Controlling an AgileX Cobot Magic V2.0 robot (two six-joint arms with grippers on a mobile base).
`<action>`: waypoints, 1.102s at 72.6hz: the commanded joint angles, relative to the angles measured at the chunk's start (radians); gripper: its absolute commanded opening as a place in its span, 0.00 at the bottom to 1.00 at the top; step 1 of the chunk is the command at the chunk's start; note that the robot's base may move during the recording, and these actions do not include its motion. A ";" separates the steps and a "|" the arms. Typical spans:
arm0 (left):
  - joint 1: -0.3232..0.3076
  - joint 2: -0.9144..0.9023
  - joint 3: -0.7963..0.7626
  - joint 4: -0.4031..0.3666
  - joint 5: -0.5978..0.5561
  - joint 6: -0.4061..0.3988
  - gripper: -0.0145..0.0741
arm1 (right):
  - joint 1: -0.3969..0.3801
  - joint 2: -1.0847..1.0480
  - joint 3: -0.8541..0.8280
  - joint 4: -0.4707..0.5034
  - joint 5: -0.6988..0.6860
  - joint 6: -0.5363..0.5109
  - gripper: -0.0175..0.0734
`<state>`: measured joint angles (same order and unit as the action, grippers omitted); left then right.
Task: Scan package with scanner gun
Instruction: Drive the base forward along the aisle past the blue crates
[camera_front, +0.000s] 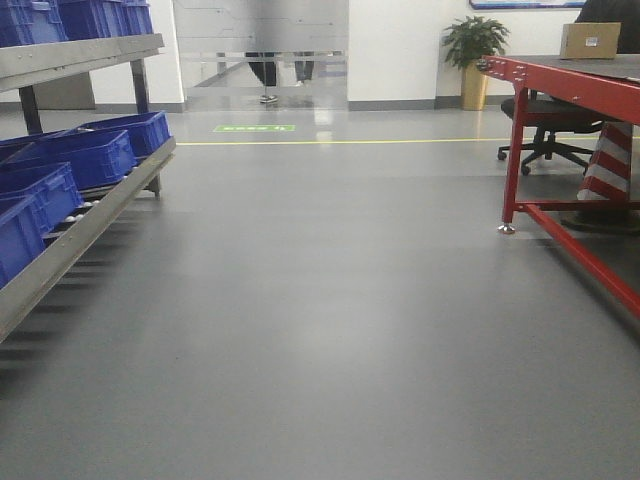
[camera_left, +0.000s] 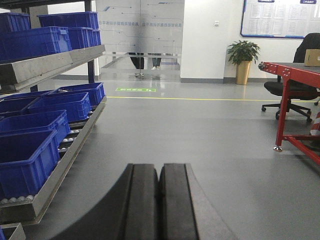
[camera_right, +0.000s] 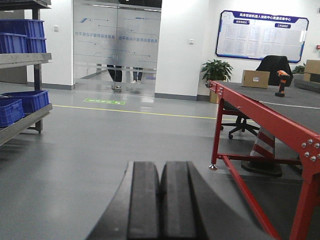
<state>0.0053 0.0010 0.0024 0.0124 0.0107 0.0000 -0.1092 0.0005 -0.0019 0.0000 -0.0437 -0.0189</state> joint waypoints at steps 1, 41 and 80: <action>0.002 -0.001 -0.002 -0.005 -0.016 0.000 0.04 | 0.002 -0.001 0.002 0.000 -0.016 -0.008 0.01; 0.002 -0.001 -0.002 -0.005 -0.016 0.000 0.04 | 0.002 -0.001 0.002 0.000 -0.016 -0.008 0.01; 0.002 -0.001 -0.002 -0.005 -0.016 0.000 0.04 | 0.002 -0.001 0.002 0.000 -0.016 -0.008 0.01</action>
<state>0.0053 0.0010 0.0024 0.0124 0.0107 0.0000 -0.1092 0.0005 -0.0019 0.0000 -0.0437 -0.0189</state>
